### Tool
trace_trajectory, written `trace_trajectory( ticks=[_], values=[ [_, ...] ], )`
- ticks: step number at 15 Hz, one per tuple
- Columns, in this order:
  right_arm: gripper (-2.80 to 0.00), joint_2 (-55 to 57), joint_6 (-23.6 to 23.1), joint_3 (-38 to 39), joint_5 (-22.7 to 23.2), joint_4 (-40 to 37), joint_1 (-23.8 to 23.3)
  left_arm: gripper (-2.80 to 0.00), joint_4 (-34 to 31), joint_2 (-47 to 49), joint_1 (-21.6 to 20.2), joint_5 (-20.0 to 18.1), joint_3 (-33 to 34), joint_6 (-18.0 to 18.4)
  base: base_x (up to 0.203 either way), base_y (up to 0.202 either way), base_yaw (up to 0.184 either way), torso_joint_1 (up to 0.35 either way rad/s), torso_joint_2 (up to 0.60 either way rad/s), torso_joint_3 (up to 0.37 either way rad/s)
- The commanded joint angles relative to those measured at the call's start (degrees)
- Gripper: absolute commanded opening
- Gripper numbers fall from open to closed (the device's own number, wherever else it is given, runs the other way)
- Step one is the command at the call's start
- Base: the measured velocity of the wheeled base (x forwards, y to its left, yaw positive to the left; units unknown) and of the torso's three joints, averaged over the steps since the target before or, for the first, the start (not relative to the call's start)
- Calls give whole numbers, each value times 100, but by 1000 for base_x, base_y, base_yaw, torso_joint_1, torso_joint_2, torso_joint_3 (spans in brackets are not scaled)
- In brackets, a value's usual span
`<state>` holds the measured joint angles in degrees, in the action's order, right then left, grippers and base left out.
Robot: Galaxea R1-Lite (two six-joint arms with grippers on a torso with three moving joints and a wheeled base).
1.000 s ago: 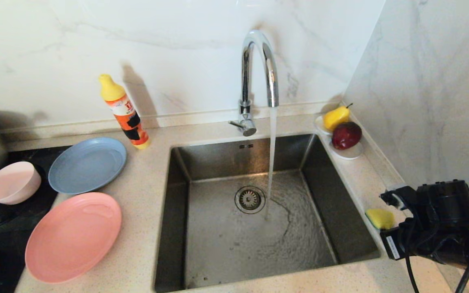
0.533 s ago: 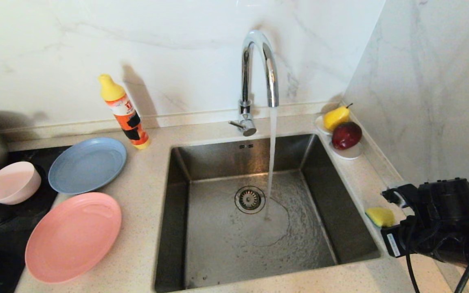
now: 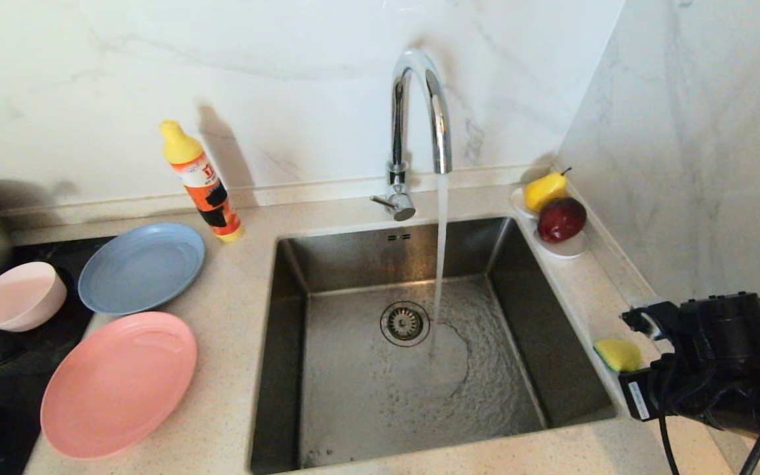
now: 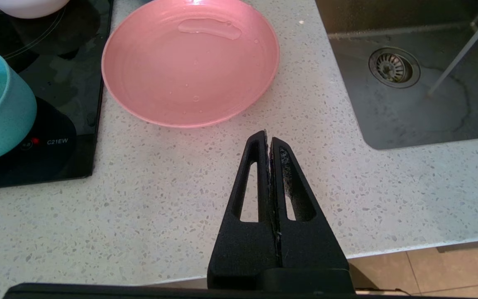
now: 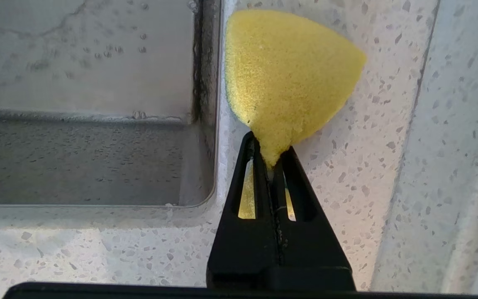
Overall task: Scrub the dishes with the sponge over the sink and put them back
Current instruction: Put down the sponge
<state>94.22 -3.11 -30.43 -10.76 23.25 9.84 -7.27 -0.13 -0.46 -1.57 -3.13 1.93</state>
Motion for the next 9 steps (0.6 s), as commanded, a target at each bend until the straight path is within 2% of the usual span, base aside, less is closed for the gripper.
trace_trajectory(
  ticks=[1,9],
  values=[
    [-280,52,63,28,-5,4,13,-280,-3,13,-2,-1,1,1,0,0,0,0,0,0],
    [-280,-141,83,177,-31,-223,18,-280,-3,13,2,-1,-3,1,0,0,0,0,0,0]
  ],
)
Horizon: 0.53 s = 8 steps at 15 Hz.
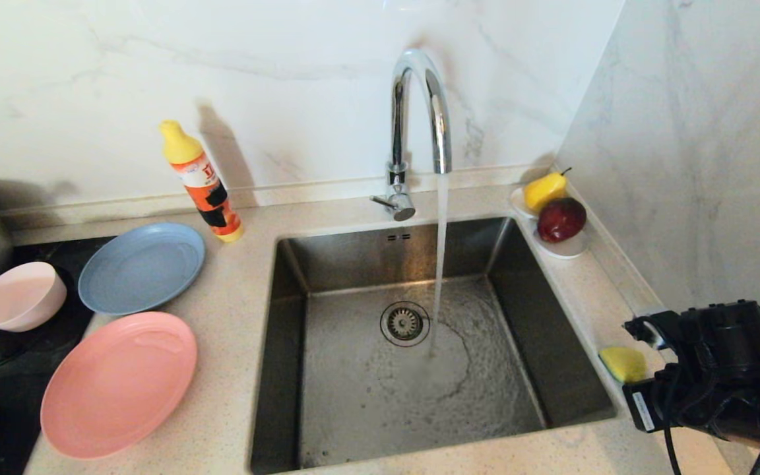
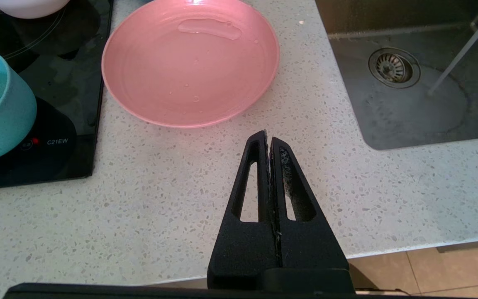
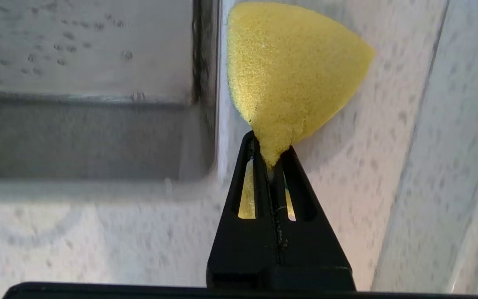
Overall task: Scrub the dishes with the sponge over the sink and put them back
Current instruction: Put down the sponge
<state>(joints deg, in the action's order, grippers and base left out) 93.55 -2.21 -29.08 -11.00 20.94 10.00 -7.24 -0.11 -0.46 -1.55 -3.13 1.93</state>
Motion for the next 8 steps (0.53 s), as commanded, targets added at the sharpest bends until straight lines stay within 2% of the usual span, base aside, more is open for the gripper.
trace_trajectory(
  ticks=[1,8],
  values=[
    [-280,-84,1,85,-8,6,2,-280,-5,11,2,-3,-3,1,0,0,0,0,0,0],
    [-280,-161,10,266,-8,6,2,-280,-5,11,2,-3,-3,1,0,0,0,0,0,0]
  ],
)
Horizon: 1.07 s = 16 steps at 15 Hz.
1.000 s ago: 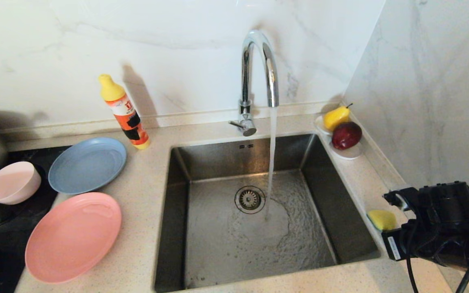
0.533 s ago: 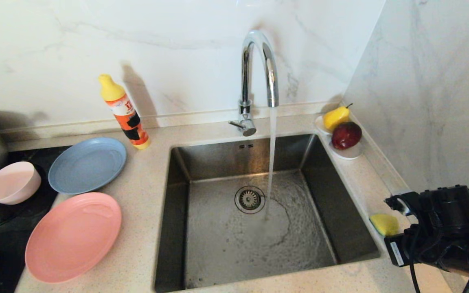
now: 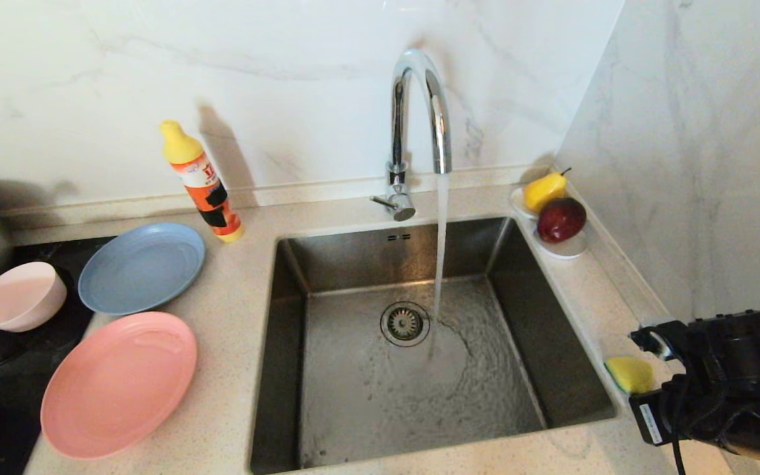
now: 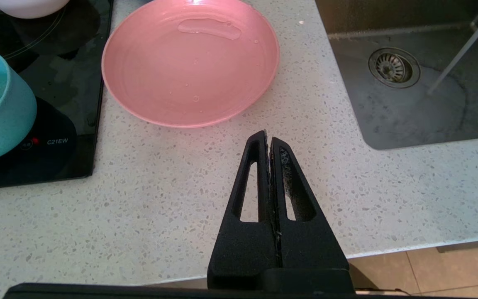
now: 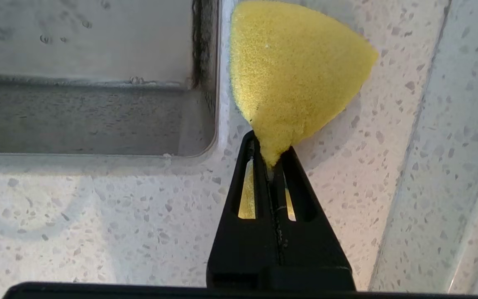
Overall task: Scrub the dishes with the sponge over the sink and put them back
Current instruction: Put down the sponge
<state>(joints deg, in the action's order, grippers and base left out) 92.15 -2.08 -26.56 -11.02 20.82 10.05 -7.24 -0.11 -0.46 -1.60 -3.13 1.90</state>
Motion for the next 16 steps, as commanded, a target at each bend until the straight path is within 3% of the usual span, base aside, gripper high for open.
trace_trajectory(
  ticks=[1,4,5,16],
  values=[
    [-280,-10,-2,40,-5,28,-3,-280,-5,11,-1,1,-3,3,0,0,0,0,0,0],
    [-280,-4,-2,46,-5,28,-3,-280,-5,11,-5,1,-3,3,0,0,0,0,0,0],
    [0,-4,1,43,-5,28,-3,-280,-5,11,0,1,0,3,0,0,0,0,0,0],
    [0,-20,1,-123,-23,28,-3,-280,-5,11,-6,1,6,3,0,0,0,0,0,0]
  ],
)
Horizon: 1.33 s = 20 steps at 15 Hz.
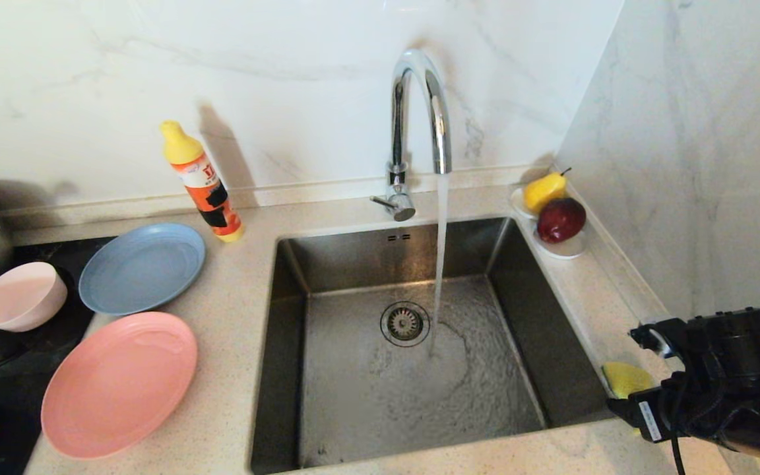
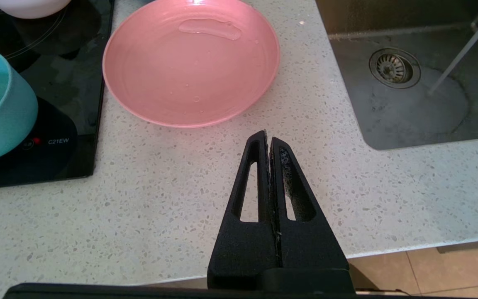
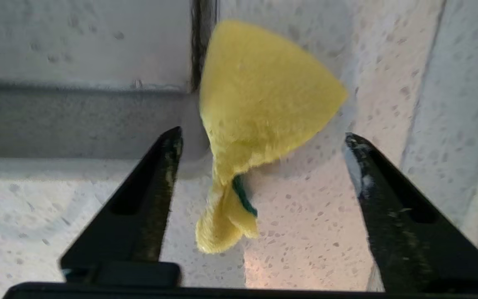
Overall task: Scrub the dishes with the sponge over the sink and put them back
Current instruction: Put down the sponge, then turn off the faucet
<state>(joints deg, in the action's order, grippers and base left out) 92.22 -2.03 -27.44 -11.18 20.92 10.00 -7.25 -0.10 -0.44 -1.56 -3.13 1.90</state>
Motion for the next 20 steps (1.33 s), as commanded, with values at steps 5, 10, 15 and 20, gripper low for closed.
trace_trajectory(
  ticks=[5,10,15,20],
  values=[
    [0,-366,294,-302,-7,4,29,-280,-5,10,-6,-2,-3,3,0,0,0,0,0,0],
    [-280,-1271,262,-505,82,-458,164,-280,-5,10,-6,-2,6,3,0,0,0,0,0,0],
    [-280,-3188,231,-425,493,-922,248,-280,-5,10,-4,-2,2,3,0,0,0,0,0,0],
    [-280,-6023,199,800,1092,-1437,-394,-280,-5,10,-7,-2,2,3,0,0,0,0,0,0]
  ],
)
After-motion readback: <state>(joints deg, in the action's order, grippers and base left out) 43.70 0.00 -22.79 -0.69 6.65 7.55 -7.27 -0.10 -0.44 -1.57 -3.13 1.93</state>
